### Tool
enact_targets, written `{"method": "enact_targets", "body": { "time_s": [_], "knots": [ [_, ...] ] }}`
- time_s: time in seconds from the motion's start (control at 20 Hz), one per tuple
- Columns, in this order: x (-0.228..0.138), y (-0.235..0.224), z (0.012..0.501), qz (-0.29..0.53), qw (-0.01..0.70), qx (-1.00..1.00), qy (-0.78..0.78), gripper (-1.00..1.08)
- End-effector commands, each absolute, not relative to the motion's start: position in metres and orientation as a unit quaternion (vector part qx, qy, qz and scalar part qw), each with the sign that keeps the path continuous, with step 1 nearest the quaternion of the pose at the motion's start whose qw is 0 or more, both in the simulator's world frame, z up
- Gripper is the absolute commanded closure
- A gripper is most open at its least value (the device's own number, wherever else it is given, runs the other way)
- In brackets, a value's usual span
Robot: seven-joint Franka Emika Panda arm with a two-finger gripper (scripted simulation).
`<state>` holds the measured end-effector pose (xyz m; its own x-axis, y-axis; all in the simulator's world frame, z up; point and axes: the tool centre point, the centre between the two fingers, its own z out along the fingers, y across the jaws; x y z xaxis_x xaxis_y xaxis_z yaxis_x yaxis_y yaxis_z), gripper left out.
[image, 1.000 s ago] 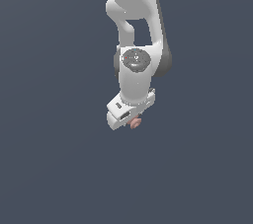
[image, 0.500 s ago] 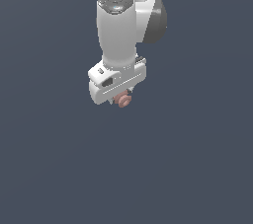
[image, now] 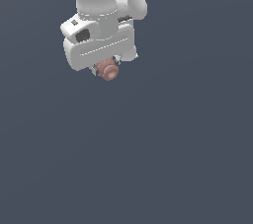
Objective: Pick up the object and move it to a goal position.
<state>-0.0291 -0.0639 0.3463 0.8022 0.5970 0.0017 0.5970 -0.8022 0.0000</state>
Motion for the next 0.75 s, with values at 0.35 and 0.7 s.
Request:
{"method": "enact_targets", "body": {
  "time_s": [0.35, 0.7],
  "knots": [
    [-0.048, -0.091, 0.408, 0.0, 0.0, -0.949, -0.315, 1.08],
    [-0.05, -0.097, 0.42, 0.0, 0.0, -0.949, -0.314, 1.08]
  ]
}}
